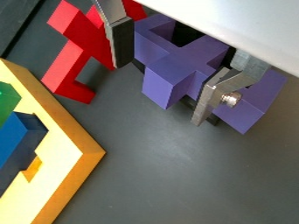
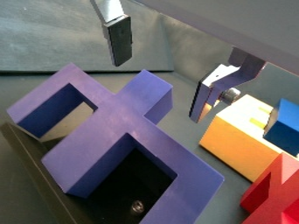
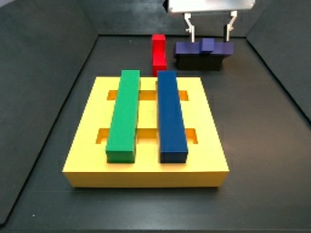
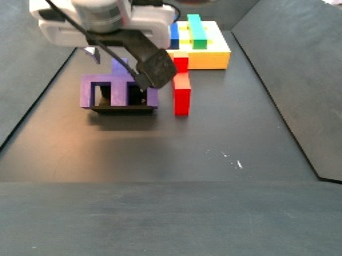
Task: Pick up the purple object. Move up. Place the purple object on the fixture. Regrasp the purple object. Move to above the board. Insert the purple object.
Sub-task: Regrasp the purple object.
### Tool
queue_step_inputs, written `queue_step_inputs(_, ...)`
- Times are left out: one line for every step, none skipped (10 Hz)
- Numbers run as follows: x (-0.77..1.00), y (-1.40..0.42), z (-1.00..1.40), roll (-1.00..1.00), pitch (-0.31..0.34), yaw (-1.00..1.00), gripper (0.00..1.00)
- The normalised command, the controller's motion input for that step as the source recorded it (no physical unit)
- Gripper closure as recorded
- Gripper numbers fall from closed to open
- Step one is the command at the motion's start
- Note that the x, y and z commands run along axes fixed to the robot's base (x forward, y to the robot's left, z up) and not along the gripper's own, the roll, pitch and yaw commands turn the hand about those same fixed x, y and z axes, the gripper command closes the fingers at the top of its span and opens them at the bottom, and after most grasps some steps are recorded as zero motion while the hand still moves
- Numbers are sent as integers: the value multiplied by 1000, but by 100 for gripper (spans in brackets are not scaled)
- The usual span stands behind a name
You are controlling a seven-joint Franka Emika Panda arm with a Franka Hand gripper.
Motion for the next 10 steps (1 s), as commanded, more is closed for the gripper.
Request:
queue_step_inputs(23, 0, 17, 334, 0, 0, 0)
queue_step_inputs(0, 63, 0, 391, 0, 0, 0)
queue_step_inputs(0, 77, 0, 629, 0, 0, 0)
queue_step_inputs(6, 91, 86, 671, 0, 0, 0)
queue_step_inputs(9, 77, 220, 629, 6, 0, 0)
queue_step_inputs(-66, 0, 249, 940, 0, 0, 0)
queue_step_inputs(-6, -131, 260, 1000, 0, 0, 0)
queue_step_inputs(0, -109, 183, 1000, 0, 0, 0)
queue_step_inputs(0, -166, 3, 1000, 0, 0, 0)
queue_step_inputs(0, -157, 11, 1000, 0, 0, 0)
